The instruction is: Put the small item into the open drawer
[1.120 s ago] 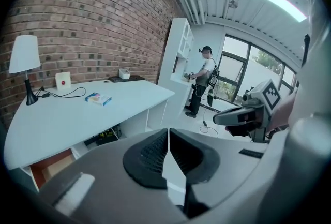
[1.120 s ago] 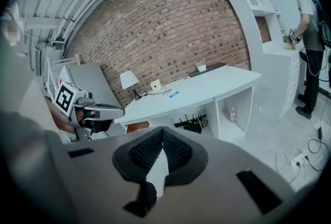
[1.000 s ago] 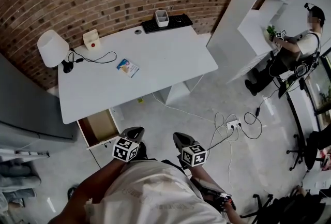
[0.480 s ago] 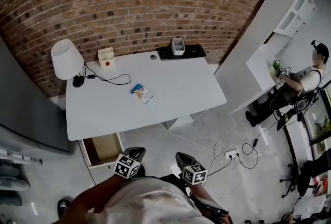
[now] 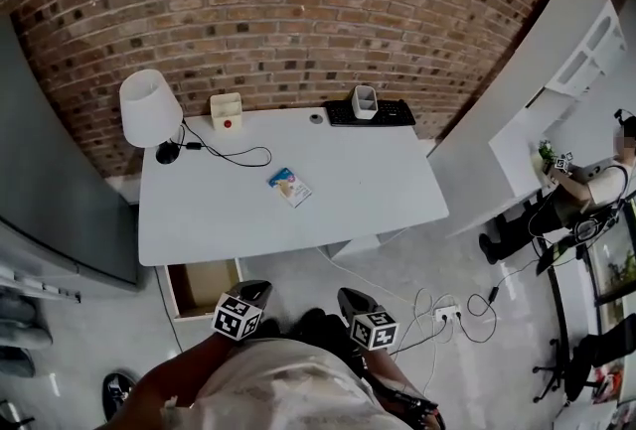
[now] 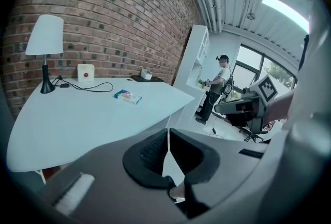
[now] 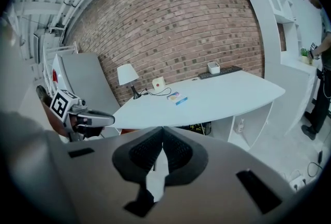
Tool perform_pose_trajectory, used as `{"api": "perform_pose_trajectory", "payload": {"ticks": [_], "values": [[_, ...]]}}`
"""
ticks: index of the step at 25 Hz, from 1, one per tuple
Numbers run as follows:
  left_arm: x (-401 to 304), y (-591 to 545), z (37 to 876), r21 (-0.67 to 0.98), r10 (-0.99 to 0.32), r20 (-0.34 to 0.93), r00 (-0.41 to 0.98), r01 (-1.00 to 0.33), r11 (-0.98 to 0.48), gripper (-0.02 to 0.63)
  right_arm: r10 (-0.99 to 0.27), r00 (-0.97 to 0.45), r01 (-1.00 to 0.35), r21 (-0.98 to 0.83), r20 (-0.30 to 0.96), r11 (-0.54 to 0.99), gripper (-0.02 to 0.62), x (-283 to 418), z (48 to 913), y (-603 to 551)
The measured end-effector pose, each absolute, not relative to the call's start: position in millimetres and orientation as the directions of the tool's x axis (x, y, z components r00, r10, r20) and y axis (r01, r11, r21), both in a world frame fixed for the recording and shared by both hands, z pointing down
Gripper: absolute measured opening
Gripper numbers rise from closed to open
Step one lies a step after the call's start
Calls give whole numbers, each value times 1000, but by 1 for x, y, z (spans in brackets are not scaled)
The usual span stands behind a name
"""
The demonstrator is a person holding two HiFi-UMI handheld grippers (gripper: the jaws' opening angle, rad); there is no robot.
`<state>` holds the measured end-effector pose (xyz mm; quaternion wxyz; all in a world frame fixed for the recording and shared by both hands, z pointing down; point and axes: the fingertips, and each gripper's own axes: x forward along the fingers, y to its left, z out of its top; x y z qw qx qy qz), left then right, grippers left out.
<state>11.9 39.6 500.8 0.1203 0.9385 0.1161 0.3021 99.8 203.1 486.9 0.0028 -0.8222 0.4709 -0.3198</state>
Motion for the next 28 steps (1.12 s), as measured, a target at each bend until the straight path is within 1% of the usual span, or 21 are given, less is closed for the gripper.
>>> {"api": "perform_pose_trajectory", "payload": {"ticks": [4,10,16,21,24,28], "values": [[14,27,505,293,251,550,797,97,-951,14,-784,312,-777,-330,536,-535,6,100,502,196],[24,8,515,283,186,578,795,18,-959,14,-795,270,-778,-364,544,-513,6,123,519,184],[54,4,516,291,178,599,781,-5,-957,14,-811,198,-801,-386,551,-457,6,160,526,157],[95,1,512,291,184,597,781,3,-957,15,-826,154,-825,-389,541,-409,6,195,521,135],[119,2,513,293,191,590,784,12,-956,15,-830,136,-838,-384,542,-388,6,219,521,126],[140,3,520,297,188,614,766,-4,-955,15,-826,126,-838,-387,549,-385,6,245,524,123]]}}
